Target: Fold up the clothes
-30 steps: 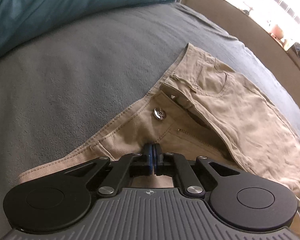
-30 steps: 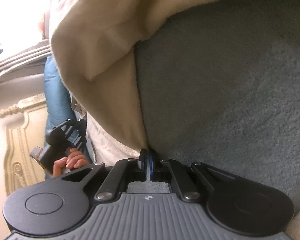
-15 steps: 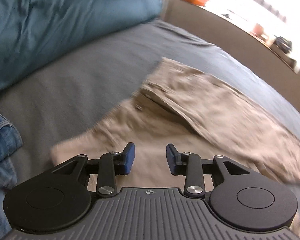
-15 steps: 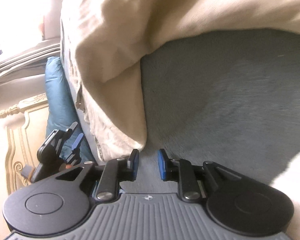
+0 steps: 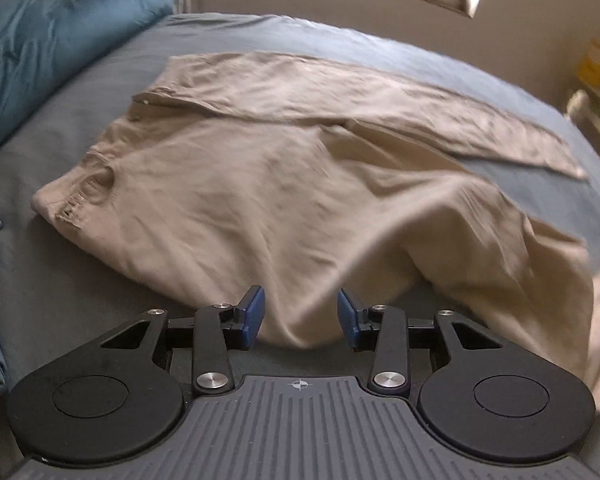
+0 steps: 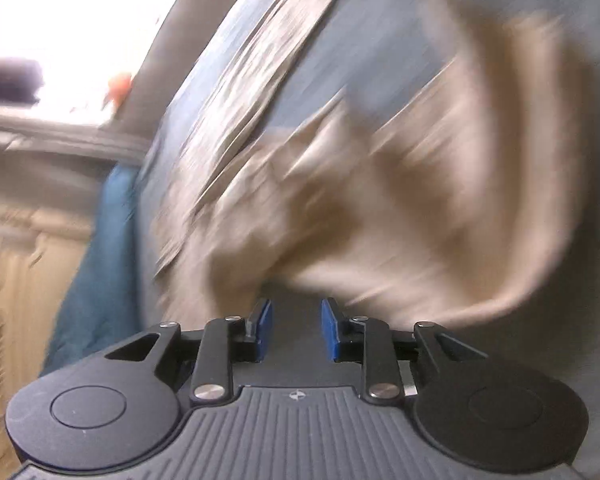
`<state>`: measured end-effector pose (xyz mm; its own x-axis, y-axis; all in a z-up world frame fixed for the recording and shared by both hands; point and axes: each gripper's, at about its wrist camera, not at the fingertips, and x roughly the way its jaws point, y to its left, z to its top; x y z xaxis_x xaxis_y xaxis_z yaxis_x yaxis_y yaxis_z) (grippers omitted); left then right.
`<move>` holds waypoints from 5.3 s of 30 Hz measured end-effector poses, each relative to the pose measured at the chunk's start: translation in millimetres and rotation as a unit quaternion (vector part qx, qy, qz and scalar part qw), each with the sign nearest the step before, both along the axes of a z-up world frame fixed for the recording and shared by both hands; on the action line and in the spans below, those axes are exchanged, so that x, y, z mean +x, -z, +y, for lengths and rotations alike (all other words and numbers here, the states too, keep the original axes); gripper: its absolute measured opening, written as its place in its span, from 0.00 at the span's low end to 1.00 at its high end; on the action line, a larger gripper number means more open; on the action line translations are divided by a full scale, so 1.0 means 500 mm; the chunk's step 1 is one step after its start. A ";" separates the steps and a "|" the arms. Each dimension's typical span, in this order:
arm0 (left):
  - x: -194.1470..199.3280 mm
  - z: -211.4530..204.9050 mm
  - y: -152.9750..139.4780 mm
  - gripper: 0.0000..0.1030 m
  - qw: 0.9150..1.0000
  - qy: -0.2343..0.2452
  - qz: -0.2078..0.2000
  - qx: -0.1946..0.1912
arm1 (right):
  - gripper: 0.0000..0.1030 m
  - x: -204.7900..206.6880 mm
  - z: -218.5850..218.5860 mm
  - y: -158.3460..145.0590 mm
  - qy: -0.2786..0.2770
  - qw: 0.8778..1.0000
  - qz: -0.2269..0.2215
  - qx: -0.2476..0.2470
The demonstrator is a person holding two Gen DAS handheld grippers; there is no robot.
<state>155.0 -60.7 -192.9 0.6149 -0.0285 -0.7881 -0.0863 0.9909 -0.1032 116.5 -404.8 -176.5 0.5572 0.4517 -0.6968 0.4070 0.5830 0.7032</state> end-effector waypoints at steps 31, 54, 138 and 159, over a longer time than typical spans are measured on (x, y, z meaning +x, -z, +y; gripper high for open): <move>-0.054 0.005 0.098 0.50 1.000 -0.007 0.018 0.013 | 0.64 -0.085 -0.176 0.193 0.244 0.960 0.117 0.071; -0.075 -0.040 0.073 0.50 0.996 0.063 -0.028 0.057 | 0.04 -0.007 -0.178 0.128 0.216 0.974 0.062 0.001; 0.040 0.284 0.086 0.35 0.949 -0.236 0.002 -0.210 | 0.01 -0.034 -0.141 0.202 0.189 0.974 0.125 0.021; 0.041 0.281 0.084 0.11 0.974 -0.190 0.027 -0.125 | 0.05 -0.031 -0.167 0.201 0.118 0.979 0.163 0.007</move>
